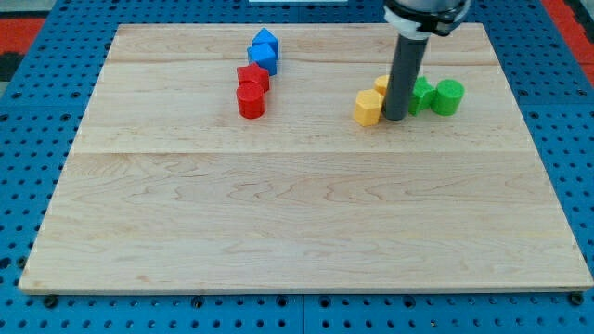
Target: Move the yellow hexagon left to the yellow heart
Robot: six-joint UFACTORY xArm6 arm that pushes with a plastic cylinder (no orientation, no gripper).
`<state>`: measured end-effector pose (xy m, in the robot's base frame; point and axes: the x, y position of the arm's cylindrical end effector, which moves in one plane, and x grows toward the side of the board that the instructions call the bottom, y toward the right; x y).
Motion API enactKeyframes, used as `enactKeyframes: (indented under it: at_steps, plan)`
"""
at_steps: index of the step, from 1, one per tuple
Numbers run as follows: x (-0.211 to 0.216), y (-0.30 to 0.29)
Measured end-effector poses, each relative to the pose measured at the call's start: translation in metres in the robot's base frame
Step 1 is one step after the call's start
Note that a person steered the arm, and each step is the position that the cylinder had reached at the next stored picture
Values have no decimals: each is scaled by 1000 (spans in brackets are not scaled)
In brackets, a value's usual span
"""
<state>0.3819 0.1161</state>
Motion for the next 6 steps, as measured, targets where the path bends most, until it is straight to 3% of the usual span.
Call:
enactKeyframes:
  at_steps: [4,6]
  plan:
    - [27,-35]
    - [-1,-47]
